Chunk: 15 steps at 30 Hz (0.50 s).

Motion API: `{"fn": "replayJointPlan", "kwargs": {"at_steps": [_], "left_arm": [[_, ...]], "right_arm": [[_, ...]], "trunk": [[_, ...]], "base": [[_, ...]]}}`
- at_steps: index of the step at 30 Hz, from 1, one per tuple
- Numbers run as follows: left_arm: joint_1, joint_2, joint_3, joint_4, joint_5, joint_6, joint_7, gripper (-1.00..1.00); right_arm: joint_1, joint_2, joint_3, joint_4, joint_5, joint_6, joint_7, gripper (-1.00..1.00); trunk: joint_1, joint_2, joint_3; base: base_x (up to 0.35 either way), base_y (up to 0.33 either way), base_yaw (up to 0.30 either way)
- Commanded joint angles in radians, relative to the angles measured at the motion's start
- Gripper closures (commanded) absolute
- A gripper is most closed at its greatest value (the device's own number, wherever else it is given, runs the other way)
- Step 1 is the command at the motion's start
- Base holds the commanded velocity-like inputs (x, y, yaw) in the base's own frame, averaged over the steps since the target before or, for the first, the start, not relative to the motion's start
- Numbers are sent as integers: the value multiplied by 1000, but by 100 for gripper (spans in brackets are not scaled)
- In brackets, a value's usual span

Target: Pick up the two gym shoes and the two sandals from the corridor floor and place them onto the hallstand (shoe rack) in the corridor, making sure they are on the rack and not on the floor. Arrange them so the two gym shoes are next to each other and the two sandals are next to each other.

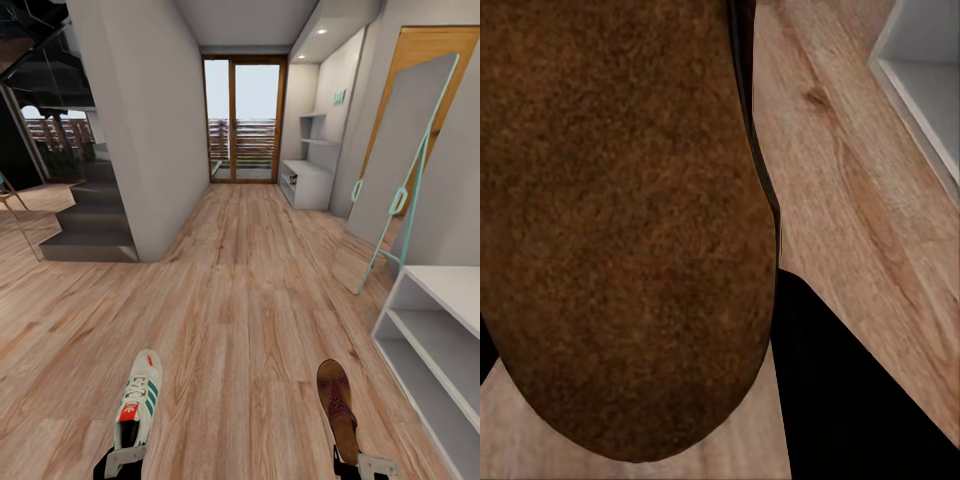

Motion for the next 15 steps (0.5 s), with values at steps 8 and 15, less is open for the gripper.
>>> {"fn": "replayJointPlan", "kwargs": {"at_steps": [8, 15], "left_arm": [[-1, -1, 9, 0, -7, -4, -6, 100], [-1, -1, 9, 0, -7, -5, -6, 100]], "right_arm": [[-1, 0, -4, 1, 8, -3, -4, 100], [-1, 0, -4, 1, 8, -2, -4, 100]], "trunk": [[0, 0, -1], [0, 0, -1]], "base": [[338, 0, 0], [338, 0, 0]]}}
